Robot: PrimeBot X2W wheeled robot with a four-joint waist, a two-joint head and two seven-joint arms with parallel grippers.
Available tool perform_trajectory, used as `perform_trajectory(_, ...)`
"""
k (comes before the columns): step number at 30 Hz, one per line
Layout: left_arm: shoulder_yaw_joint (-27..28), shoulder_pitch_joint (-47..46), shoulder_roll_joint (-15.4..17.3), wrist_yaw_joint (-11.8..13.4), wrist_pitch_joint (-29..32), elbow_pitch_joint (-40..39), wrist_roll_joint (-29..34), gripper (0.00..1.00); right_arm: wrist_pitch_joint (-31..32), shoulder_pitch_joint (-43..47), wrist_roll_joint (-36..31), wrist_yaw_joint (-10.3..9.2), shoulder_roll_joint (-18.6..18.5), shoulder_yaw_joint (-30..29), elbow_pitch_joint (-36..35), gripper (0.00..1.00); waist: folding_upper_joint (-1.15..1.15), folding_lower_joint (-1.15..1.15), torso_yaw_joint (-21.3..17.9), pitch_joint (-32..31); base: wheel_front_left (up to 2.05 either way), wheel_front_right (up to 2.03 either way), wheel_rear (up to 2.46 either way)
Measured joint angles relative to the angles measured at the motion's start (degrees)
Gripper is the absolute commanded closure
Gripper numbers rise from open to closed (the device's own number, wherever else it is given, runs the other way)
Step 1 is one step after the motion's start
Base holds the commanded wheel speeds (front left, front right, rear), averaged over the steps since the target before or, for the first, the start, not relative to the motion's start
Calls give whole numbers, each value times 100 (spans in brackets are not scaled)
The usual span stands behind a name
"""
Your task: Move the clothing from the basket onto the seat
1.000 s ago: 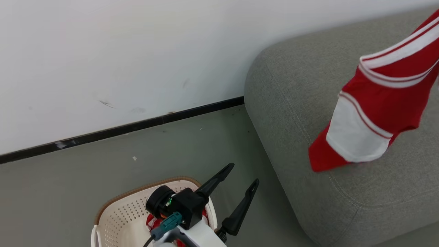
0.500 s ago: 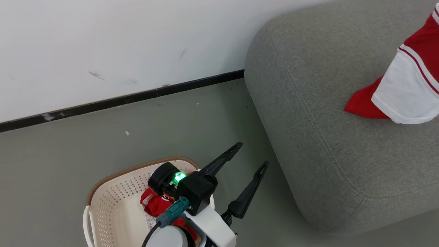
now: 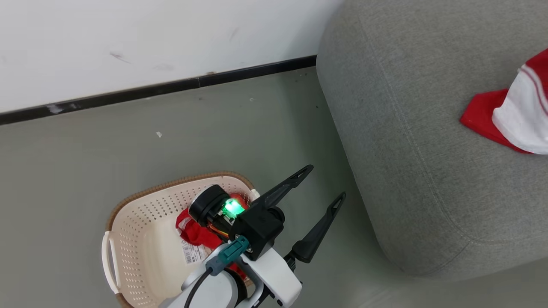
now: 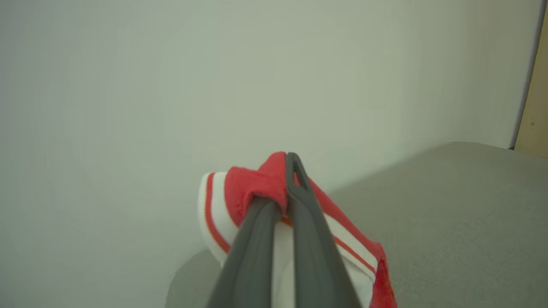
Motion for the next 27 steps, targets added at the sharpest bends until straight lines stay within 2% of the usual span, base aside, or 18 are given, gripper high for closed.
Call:
perform_trajectory(10,-38,-191,41,-53,93,-22,23,0,-389,521,-144,0,759,313,615,100,0,0,116,292,0,0,0)
perform_trajectory(22,-3,-264,54,-57,91,13,22,0,-599,671,-323,0,1127,501,990,100,0,0,190,467,0,0,0)
perform_trajectory(24,20,-268,63,-57,89,27,22,0,-622,677,-324,0,1191,504,1046,72,0,0,188,466,0,0,0)
perform_trajectory(27,32,-268,63,-57,86,58,21,0,-624,712,-348,0,1256,537,1134,58,0,0,182,457,0,0,0)
